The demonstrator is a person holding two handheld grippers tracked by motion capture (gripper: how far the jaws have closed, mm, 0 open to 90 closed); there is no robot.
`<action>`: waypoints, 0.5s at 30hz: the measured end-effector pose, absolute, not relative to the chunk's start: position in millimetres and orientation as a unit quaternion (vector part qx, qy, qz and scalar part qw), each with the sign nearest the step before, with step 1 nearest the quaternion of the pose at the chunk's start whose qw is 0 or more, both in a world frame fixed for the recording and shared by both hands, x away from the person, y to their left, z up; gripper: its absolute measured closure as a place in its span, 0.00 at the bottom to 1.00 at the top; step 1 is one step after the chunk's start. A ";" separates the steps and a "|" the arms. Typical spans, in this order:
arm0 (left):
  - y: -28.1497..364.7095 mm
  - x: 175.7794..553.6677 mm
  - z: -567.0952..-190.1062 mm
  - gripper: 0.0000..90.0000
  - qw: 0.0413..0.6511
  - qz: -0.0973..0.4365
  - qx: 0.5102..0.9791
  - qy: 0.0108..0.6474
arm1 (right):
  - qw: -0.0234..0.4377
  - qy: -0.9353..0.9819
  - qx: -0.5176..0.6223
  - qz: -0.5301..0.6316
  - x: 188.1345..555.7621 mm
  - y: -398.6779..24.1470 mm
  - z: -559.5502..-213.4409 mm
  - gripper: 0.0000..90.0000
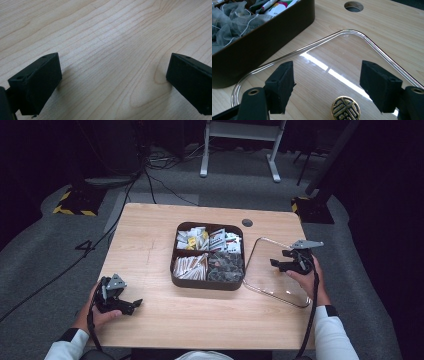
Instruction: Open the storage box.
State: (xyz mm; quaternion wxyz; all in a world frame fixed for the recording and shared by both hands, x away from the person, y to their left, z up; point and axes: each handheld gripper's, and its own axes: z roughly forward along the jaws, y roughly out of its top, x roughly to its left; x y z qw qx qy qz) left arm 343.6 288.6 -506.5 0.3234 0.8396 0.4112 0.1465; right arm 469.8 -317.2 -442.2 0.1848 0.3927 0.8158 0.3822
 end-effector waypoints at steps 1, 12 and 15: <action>288.7 343.6 -506.5 0.00 0.323 0.147 0.840 0.411 | 0.185 0.816 0.393 0.382 469.8 -317.2 -442.2 0.32; 288.7 343.7 -506.5 0.00 0.323 0.147 0.840 0.411 | 0.187 0.822 0.376 0.385 466.8 -304.4 -435.6 0.32; 288.8 344.0 -506.4 0.00 0.323 0.147 0.841 0.409 | 0.190 0.822 0.373 0.386 466.4 -301.6 -434.7 0.32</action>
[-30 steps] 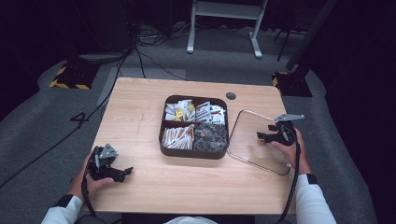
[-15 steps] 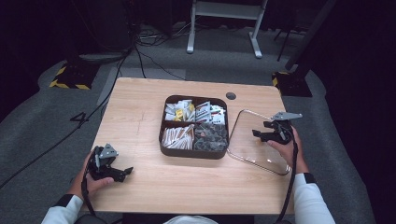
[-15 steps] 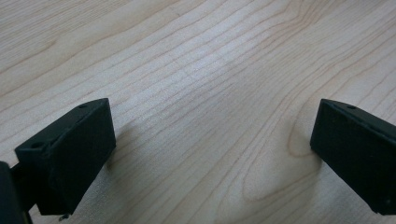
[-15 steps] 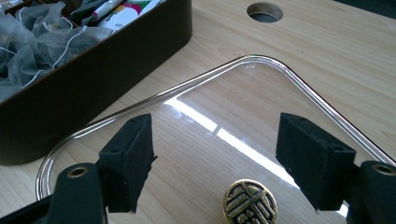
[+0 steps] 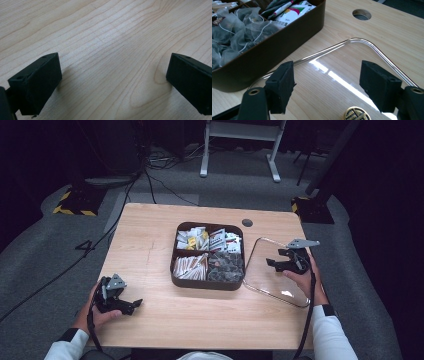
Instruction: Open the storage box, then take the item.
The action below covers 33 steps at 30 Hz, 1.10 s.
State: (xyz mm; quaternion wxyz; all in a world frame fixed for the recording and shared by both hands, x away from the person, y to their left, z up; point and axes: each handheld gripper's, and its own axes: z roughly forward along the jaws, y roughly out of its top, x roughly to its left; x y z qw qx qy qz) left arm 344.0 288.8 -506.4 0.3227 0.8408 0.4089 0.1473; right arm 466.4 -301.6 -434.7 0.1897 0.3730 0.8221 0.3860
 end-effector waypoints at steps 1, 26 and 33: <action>288.8 344.0 -506.4 0.00 0.323 0.147 0.841 0.409 | 0.189 0.822 0.371 0.388 466.1 -300.6 -433.7 0.32; 288.4 343.8 -506.5 0.01 0.324 0.148 0.840 0.410 | 0.197 0.834 0.316 0.406 487.0 -232.6 -391.2 0.34; 288.4 343.8 -506.5 0.01 0.324 0.148 0.840 0.410 | 0.188 0.845 0.301 0.399 496.7 -205.0 -390.9 0.36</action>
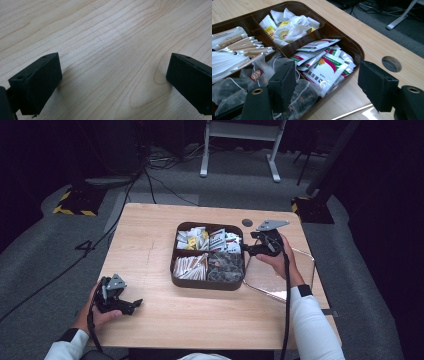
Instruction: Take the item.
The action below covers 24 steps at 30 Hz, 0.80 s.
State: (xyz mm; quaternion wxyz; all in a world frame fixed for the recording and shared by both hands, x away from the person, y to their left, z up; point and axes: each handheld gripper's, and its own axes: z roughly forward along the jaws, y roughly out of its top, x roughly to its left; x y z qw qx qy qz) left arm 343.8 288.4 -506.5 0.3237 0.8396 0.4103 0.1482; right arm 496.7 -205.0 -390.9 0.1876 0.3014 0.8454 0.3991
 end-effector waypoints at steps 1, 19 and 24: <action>288.4 343.8 -506.6 0.01 0.324 0.148 0.840 0.410 | 0.184 0.846 0.303 0.398 498.5 -201.9 -391.4 0.36; 288.4 343.8 -506.6 0.01 0.324 0.148 0.840 0.410 | 0.152 0.859 0.319 0.370 533.6 -149.7 -404.3 0.37; 288.3 343.7 -506.6 0.01 0.324 0.148 0.840 0.410 | 0.149 0.865 0.322 0.354 546.4 -131.1 -412.6 0.37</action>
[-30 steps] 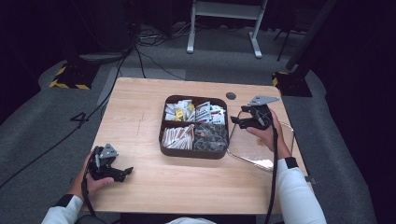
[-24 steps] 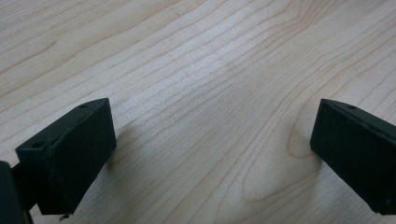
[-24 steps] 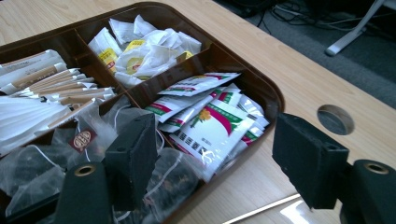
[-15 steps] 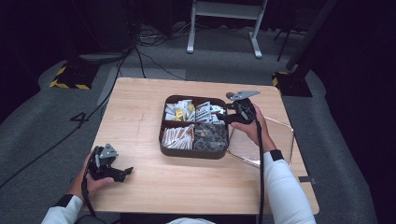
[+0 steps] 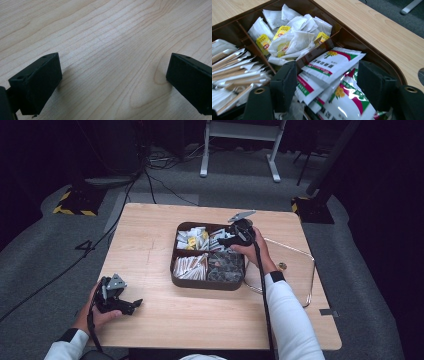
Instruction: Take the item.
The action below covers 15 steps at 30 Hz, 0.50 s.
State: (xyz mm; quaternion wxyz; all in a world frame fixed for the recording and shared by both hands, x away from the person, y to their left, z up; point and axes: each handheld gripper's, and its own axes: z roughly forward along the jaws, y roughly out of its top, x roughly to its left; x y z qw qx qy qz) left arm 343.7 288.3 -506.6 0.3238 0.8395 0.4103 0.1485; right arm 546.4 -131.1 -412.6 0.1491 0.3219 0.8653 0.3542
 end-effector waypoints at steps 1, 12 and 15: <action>288.3 343.7 -506.6 0.01 0.324 0.148 0.839 0.410 | 0.149 0.865 0.322 0.354 546.4 -131.1 -412.6 0.37; 288.3 343.7 -506.6 0.01 0.324 0.148 0.839 0.410 | 0.150 0.864 0.349 0.329 562.7 -115.6 -429.7 0.38; 288.3 343.7 -506.6 0.01 0.324 0.148 0.839 0.410 | 0.148 0.860 0.367 0.322 566.5 -116.8 -434.2 0.37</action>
